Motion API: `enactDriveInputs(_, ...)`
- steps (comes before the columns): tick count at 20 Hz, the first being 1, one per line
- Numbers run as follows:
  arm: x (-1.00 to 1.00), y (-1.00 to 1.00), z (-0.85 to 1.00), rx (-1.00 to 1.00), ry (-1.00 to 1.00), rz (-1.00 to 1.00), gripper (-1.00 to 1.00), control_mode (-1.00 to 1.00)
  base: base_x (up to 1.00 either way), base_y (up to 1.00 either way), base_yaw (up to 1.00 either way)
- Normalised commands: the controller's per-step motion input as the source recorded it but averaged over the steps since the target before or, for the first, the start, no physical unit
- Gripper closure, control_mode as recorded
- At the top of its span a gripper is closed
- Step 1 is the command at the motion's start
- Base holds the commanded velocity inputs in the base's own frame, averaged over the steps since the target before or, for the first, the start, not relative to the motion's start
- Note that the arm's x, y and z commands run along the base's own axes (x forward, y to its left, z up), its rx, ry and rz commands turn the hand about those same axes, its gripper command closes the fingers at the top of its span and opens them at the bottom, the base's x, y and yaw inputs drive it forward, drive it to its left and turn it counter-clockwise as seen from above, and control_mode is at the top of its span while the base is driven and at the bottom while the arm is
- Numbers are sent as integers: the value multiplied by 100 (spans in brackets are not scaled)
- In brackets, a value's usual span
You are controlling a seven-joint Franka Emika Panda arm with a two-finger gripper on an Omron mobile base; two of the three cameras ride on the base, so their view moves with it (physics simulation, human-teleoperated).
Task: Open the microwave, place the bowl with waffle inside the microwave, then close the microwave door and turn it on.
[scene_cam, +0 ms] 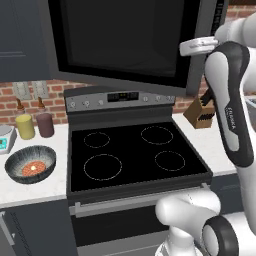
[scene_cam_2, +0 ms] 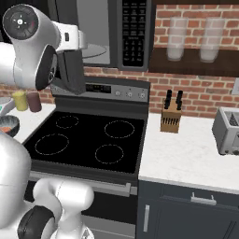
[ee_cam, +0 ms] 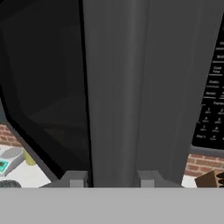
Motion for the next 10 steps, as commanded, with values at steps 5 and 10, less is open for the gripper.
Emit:
enactDriveInputs(5, -95, 47, 0, 0, 0, 0, -100, -100, 0, 0, 0)
enactDriveInputs(10, -54, -11, 0, 8, 0, 0, -100, -100, 0, 0, 0)
